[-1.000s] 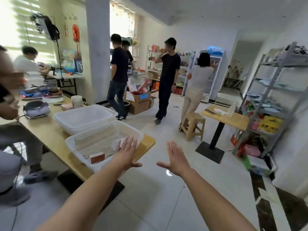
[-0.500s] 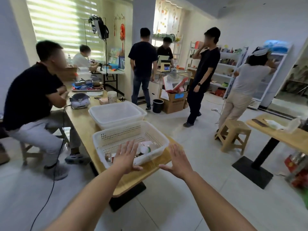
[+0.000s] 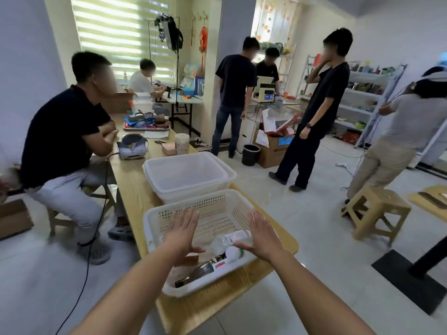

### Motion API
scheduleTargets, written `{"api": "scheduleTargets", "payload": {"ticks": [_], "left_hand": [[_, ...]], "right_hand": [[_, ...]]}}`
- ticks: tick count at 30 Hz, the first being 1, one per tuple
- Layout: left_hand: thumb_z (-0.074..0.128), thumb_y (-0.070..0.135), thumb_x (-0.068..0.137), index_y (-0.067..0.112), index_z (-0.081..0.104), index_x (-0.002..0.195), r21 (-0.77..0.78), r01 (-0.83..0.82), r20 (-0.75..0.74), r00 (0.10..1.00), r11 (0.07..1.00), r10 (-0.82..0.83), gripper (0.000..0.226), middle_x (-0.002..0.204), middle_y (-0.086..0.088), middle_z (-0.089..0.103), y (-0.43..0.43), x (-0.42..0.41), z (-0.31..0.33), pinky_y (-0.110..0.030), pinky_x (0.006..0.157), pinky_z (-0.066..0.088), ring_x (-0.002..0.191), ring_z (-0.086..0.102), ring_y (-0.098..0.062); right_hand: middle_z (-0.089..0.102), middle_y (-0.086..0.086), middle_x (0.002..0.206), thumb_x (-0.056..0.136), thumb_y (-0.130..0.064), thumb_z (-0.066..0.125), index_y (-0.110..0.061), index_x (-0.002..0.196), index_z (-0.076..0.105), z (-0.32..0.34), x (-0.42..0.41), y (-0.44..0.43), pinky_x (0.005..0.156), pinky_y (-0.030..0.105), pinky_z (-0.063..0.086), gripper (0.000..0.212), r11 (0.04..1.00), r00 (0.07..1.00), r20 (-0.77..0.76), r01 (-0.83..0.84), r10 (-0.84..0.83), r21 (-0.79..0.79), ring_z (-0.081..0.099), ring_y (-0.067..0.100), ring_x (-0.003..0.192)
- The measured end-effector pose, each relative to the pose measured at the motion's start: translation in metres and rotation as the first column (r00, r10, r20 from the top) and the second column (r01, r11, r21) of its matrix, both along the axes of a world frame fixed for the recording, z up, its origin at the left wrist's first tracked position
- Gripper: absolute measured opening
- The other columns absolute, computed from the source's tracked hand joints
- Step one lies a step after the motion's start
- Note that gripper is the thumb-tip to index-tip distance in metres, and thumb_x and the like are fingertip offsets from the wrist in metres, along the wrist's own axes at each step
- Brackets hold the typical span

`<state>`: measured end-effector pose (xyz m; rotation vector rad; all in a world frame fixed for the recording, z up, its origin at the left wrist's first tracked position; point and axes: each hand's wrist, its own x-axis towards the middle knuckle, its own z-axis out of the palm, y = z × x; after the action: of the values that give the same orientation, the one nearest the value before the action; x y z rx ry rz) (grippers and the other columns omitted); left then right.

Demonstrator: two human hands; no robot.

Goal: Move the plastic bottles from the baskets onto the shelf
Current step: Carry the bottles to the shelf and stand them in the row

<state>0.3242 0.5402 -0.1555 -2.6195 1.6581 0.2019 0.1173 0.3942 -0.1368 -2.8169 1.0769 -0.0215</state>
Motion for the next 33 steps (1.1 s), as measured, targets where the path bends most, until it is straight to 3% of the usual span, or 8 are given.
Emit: {"api": "scheduleTargets", "payload": {"ticks": [6,10,15,22,25,28,31,33], "left_hand": [[0.051,0.068,0.083,0.015,-0.021,0.151,0.075,0.036,-0.039,0.999,0.997,-0.033,0.112,0.158,-0.007,-0.028,-0.037,0.029,-0.018,-0.048,0.118,-0.015,0.145,-0.025,-0.026],[0.054,0.064,0.084,0.016,-0.021,0.151,0.094,0.094,-0.093,0.992,0.991,-0.085,0.112,0.157,-0.006,-0.029,-0.060,0.032,-0.034,-0.049,0.118,-0.014,0.144,-0.028,-0.027],[0.056,0.065,0.082,0.018,-0.022,0.150,0.140,0.202,-0.143,0.973,0.969,-0.182,0.113,0.157,-0.004,-0.029,-0.089,0.032,-0.058,-0.045,0.114,-0.021,0.144,-0.027,-0.024],[0.062,0.067,0.077,0.030,-0.006,0.154,0.171,0.287,-0.371,0.905,0.943,-0.208,0.108,0.162,0.005,-0.011,-0.129,0.038,-0.077,-0.041,0.119,-0.007,0.149,-0.009,-0.019],[0.070,0.054,0.077,0.035,0.013,0.153,0.200,0.156,-0.415,0.908,0.967,-0.061,0.096,0.161,0.004,0.017,-0.139,0.058,-0.069,-0.045,0.119,0.014,0.147,0.017,-0.023],[0.072,0.035,0.080,0.035,0.023,0.151,0.208,0.039,-0.415,0.908,0.977,0.052,0.086,0.156,0.002,0.031,-0.145,0.075,-0.063,-0.044,0.116,0.027,0.140,0.032,-0.022],[0.066,0.018,0.083,0.034,0.022,0.151,0.248,0.016,-0.370,0.926,0.969,0.079,0.082,0.154,-0.002,0.036,-0.151,0.081,-0.066,-0.041,0.111,0.036,0.135,0.040,-0.024],[0.063,0.014,0.085,0.033,0.015,0.153,0.264,0.002,-0.339,0.937,0.965,0.091,0.086,0.158,0.000,0.027,-0.157,0.082,-0.072,-0.041,0.111,0.037,0.136,0.040,-0.025]], "right_hand": [[-0.018,0.014,0.160,0.082,-0.072,0.048,-0.009,0.152,-0.013,-0.028,0.022,-0.038,0.121,0.038,-0.008,0.113,0.999,0.998,-0.058,0.025,-0.023,0.033,-0.014,0.025,0.149],[-0.017,0.013,0.160,0.082,-0.062,0.060,-0.012,0.152,-0.013,-0.051,0.020,-0.056,0.121,0.037,-0.004,0.113,0.998,0.989,-0.151,0.018,-0.009,0.061,-0.009,0.026,0.150],[-0.016,0.012,0.161,0.082,-0.041,0.071,-0.012,0.153,-0.011,-0.075,0.029,-0.075,0.122,0.037,0.000,0.112,0.995,0.961,-0.264,-0.071,0.087,0.069,-0.007,0.027,0.150],[-0.009,0.006,0.162,0.079,-0.047,0.073,-0.012,0.154,-0.005,-0.077,0.052,-0.120,0.119,0.033,-0.006,0.114,0.950,0.909,-0.295,-0.247,0.296,0.191,-0.006,0.023,0.150],[0.011,0.008,0.161,0.082,-0.041,0.071,-0.012,0.154,0.009,-0.076,0.075,-0.130,0.120,0.035,0.012,0.099,0.955,0.950,-0.176,-0.225,0.259,0.192,0.015,0.027,0.146],[0.038,0.010,0.147,0.094,-0.021,0.057,-0.011,0.144,0.034,-0.084,0.103,-0.131,0.108,0.036,0.034,0.056,0.963,0.984,-0.030,-0.163,0.173,0.217,0.039,0.026,0.132],[0.045,0.007,0.135,0.091,-0.035,0.062,-0.015,0.135,0.040,-0.098,0.116,-0.136,0.096,0.034,0.042,0.053,0.954,0.980,-0.035,-0.184,0.197,0.236,0.049,0.023,0.117],[0.050,0.004,0.130,0.088,-0.044,0.064,-0.020,0.133,0.044,-0.104,0.112,-0.147,0.097,0.035,0.044,0.055,0.920,0.984,-0.056,-0.135,0.167,0.367,0.053,0.018,0.111]]}}
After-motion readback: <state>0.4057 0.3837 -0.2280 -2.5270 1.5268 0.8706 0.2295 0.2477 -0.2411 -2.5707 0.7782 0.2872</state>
